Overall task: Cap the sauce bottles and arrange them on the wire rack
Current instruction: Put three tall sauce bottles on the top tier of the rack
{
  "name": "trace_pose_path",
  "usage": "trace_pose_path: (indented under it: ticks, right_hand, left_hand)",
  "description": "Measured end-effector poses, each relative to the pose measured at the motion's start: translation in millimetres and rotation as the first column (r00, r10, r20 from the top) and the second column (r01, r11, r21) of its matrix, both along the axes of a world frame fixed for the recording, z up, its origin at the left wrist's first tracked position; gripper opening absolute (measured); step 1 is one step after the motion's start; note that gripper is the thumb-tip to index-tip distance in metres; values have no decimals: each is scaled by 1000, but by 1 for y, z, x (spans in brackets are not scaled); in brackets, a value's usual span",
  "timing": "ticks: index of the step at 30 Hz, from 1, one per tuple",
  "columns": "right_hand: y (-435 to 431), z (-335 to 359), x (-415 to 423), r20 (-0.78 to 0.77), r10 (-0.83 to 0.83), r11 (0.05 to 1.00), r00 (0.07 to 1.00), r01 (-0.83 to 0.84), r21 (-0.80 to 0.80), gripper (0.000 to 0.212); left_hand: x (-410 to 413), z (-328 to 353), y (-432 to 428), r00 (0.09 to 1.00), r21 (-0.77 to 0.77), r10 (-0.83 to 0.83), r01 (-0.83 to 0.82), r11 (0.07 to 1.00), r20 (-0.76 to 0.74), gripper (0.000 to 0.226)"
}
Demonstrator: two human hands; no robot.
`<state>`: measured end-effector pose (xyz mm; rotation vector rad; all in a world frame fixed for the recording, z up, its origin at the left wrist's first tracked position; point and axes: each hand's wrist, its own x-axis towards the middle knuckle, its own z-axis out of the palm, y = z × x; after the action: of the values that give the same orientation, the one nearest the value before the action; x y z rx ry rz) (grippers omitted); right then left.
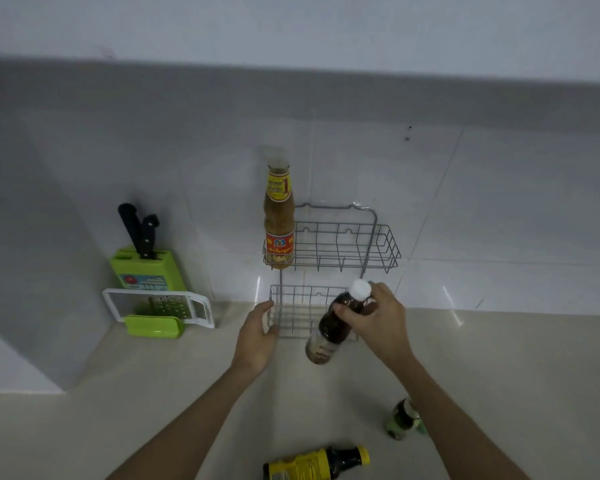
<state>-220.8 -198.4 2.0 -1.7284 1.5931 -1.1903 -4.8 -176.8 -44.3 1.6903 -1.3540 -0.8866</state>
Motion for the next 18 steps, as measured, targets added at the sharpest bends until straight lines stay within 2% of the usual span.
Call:
trace_pose_path:
  ticks: [3,6,8,11,14,18]
  right_hand:
    - [-9,59,5,332,17,995,943,18,-102,29]
    - [-17,108,15,382,35,952,924,85,-294,21]
    - [-24,124,25,390,-2,911,921,163,-379,23]
    - [-41,128,42,309,-91,876,947,224,-427,29]
    - [-62,124,55,134,-106,902,985,152,-404,31]
    - [-85,124,67,-60,-54,941,997,30,-338,42]
  left_hand:
    - [0,32,-19,999,-107,32,-35,994,-33,55]
    - [4,69,-38,989,-181,96,-115,977,-113,64]
    - [6,93,-49,985,-213,99,-128,969,-138,69]
    - [9,116,-63,986,-167,23,-51,985,-166,63]
    - [6,121,-70,944,-105,-41,6,994,-328,46]
    - [4,116,-72,947,-91,-23,-7,996,-321,44]
